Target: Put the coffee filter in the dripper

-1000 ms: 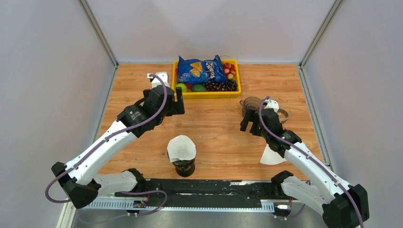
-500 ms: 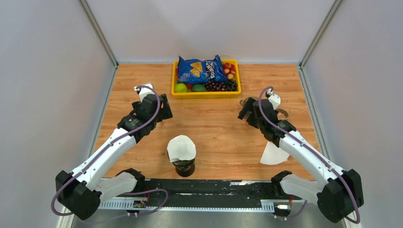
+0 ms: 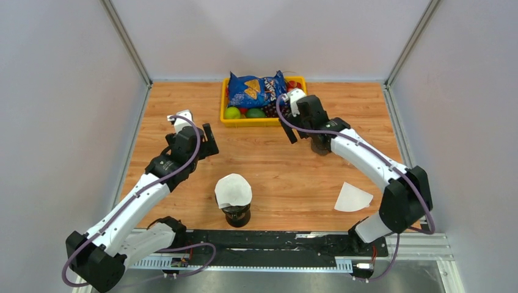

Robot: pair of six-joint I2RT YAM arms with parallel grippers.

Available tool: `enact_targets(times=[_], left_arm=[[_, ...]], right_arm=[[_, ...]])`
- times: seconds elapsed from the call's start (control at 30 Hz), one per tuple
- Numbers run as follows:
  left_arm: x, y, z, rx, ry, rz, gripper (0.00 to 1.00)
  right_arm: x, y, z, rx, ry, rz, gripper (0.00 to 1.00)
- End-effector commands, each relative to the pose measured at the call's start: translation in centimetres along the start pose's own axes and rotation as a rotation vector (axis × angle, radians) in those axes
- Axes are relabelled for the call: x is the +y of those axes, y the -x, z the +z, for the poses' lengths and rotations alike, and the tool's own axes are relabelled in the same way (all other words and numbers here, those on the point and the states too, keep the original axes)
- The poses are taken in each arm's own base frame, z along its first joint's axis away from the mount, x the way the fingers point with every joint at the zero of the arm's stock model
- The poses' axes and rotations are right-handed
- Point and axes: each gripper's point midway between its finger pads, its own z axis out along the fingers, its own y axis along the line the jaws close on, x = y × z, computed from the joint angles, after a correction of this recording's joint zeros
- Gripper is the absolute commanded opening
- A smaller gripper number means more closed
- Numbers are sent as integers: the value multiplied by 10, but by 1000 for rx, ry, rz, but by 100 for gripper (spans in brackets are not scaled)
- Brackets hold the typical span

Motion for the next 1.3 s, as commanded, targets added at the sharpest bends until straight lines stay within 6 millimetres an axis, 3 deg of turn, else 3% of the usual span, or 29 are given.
enact_targets(times=[0.0, 0.17, 0.33, 0.8, 1.27], left_arm=[[1, 10, -4, -43, -23, -3, 100], [4, 11, -5, -50, -4, 0, 100], [5, 10, -3, -45, 4, 4, 100], [10, 8, 2, -37, 44, 14, 100], [10, 7, 2, -36, 47, 17, 100]], right_arm=[[3, -2, 22, 96, 132, -502, 95], [0, -6, 52, 254, 139, -588, 89], [-17, -30, 81, 404, 87, -615, 86], [-48, -64, 107, 550, 50, -624, 77], [-57, -72, 116, 595, 26, -648, 37]])
